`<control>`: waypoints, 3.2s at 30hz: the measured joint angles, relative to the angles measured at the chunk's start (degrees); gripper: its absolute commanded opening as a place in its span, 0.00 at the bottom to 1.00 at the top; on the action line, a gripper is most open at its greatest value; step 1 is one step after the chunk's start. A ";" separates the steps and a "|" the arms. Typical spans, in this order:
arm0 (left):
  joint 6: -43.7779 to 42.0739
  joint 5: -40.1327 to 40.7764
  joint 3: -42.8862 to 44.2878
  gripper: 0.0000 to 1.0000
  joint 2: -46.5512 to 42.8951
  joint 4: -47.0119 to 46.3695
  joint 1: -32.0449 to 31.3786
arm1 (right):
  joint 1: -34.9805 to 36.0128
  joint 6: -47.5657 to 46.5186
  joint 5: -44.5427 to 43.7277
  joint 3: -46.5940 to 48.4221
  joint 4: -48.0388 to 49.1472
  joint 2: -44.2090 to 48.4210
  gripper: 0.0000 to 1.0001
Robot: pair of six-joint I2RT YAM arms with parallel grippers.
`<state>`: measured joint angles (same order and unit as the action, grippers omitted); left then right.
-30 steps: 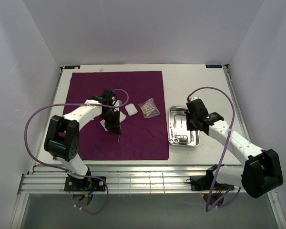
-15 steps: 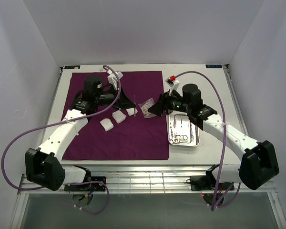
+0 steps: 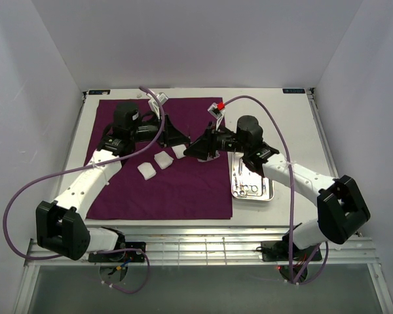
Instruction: Prepare the surgical pack
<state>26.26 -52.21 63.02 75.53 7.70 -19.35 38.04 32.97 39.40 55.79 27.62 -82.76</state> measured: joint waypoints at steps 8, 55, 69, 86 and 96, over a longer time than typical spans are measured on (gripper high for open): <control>1.46 -1.46 -0.59 0.00 0.00 -1.09 0.00 | 0.20 0.63 -0.46 -0.02 0.42 -0.13 0.08; -10.36 39.23 0.59 0.98 10.27 28.87 0.04 | -14.78 -9.40 -49.81 -10.60 -59.69 1.44 0.08; -10.38 41.07 0.59 0.98 10.80 29.79 0.07 | -14.73 -9.35 -50.16 -10.14 -60.13 -0.98 0.25; -8.59 46.99 1.27 0.63 11.54 33.73 11.61 | -14.60 -11.78 -52.33 0.39 -65.35 4.22 0.38; -7.89 44.54 -1.60 0.68 17.84 33.90 17.92 | -13.33 -13.53 -51.21 2.95 -64.02 3.23 0.36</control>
<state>18.37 -7.66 61.43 93.36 41.60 -1.43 24.71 19.44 -11.81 58.74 -36.40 -79.53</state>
